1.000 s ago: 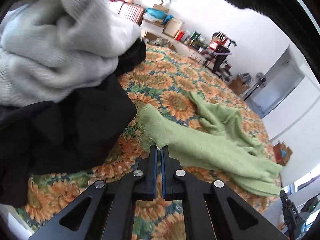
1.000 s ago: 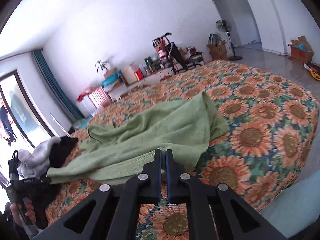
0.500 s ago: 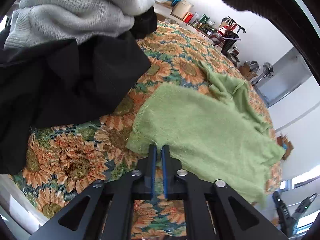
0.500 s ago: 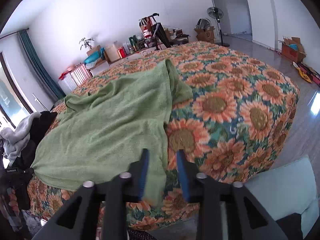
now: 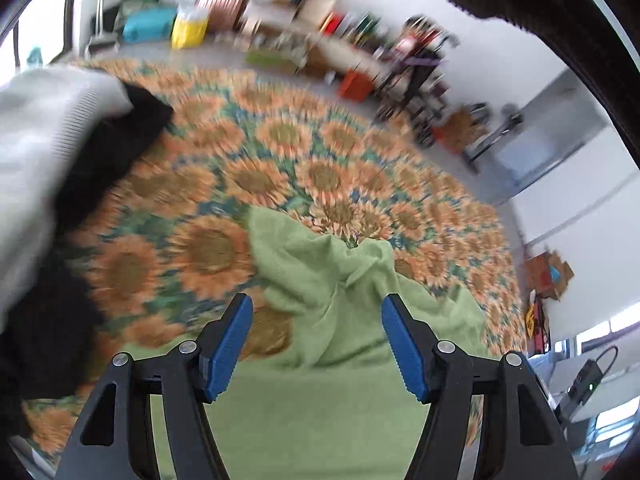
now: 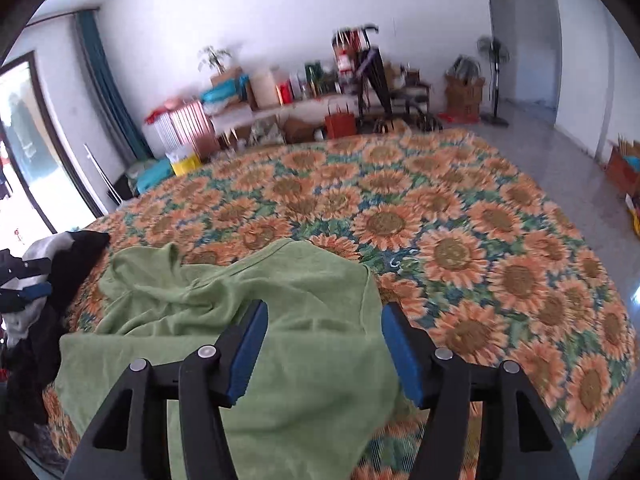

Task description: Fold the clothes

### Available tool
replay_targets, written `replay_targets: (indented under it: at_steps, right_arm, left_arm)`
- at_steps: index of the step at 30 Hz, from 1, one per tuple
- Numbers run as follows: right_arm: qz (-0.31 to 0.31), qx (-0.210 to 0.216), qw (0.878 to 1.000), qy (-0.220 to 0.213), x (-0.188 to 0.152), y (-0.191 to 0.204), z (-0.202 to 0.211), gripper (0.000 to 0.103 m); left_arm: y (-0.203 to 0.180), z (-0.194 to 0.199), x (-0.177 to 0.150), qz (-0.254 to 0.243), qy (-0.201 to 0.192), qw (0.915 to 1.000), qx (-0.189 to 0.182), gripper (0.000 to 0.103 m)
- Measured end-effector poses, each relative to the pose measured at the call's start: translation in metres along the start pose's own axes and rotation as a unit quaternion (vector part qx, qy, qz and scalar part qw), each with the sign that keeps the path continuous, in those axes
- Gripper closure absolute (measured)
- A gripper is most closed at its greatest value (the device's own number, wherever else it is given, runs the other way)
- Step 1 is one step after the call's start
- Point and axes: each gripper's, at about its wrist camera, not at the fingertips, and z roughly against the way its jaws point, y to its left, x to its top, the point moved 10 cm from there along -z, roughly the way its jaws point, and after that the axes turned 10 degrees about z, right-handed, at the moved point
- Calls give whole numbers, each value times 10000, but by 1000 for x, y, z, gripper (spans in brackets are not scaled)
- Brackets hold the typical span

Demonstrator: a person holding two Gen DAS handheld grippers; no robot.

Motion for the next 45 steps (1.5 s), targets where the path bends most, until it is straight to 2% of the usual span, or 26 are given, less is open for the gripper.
replay_targets:
  at_steps: [2,4,8,9,10,11,12,13,14,15,18,22,24,26,28,30,32,33,34,35,36,40,43,45]
  right_arm:
    - [-26,-9,9998,183,7,-2,-21,34]
    - [-95,153,9993,336,11,0,-40,26]
    - [41,261,9975,656,10,5,-71,24]
    - [125,248,9969,739,8,6,-77,24]
    - [208,236,9961,821,7,8,-83,25]
    - [291,224,9952,904,5,10,-90,29]
    - [388,243,9944,957,2,12,-93,53]
    - [529,282,9938,936,0,17,-91,80]
    - [708,214,9933,886,-1,19,-88,84]
    - [886,146,9924,836,-2,21,-84,97]
    - [1306,-238,9895,566,15,13,-68,98]
    - [976,-471,9941,79,75,-15,-40,99]
    - [803,-656,9943,-261,112,-31,-23,99]
    - [554,-724,9939,-617,145,-42,-9,99]
    - [351,-811,9925,-839,162,-45,-12,99]
    - [148,-897,9902,-1060,180,-47,-15,99]
    - [-55,-981,9869,-1281,197,-50,-18,96]
    - [-156,-1024,9849,-1390,205,-51,-19,75]
    - [-221,-1055,9845,-1383,208,-50,-26,50]
    - [-210,-1046,9878,-1134,200,-44,-43,43]
    - [-201,-997,9907,-900,190,-40,-60,36]
    - [11,-660,9973,-327,143,-26,-101,38]
    - [193,-442,9988,-2,99,-24,-107,38]
    - [234,-275,9993,-29,74,-20,-96,38]
  left_arm:
    - [-16,-30,5,135,254,9996,51,35]
    - [-27,-54,8,175,395,9990,129,35]
    - [-30,-97,6,-150,489,9954,814,35]
    - [-28,-106,2,-208,564,9936,952,38]
    - [-27,-109,1,-281,509,9928,1051,47]
    - [-27,-106,4,-371,320,9926,1108,56]
    - [-31,-104,5,-510,198,9933,1015,93]
    - [-36,-100,5,-652,174,9943,828,92]
    - [-39,-96,6,-732,160,9942,773,92]
    - [-43,-91,9,-788,99,9939,761,92]
    - [-67,-73,35,-826,-246,9951,481,92]
    - [-112,-42,87,-804,-808,9934,152,93]
    - [-140,-23,115,-953,-1265,9874,-19,92]
    - [-164,-4,141,-1118,-1773,9777,-131,92]
    - [-182,10,164,-1175,-2236,9673,-242,92]
    - [-192,14,186,-1060,-2674,9570,-367,92]
    - [-188,-2,195,-883,-2765,9565,-285,89]
    - [-183,-11,197,-801,-2766,9574,-211,85]
    - [-175,-24,198,-732,-2642,9617,-80,74]
    - [-163,-41,198,-676,-2385,9687,109,64]
    - [-152,-55,196,-597,-2152,9746,164,49]
    - [-108,-93,185,-172,-1362,9903,-212,47]
    - [-93,-97,169,-83,-1101,9920,-607,47]
    - [-88,-87,162,-226,-1076,9911,-749,47]
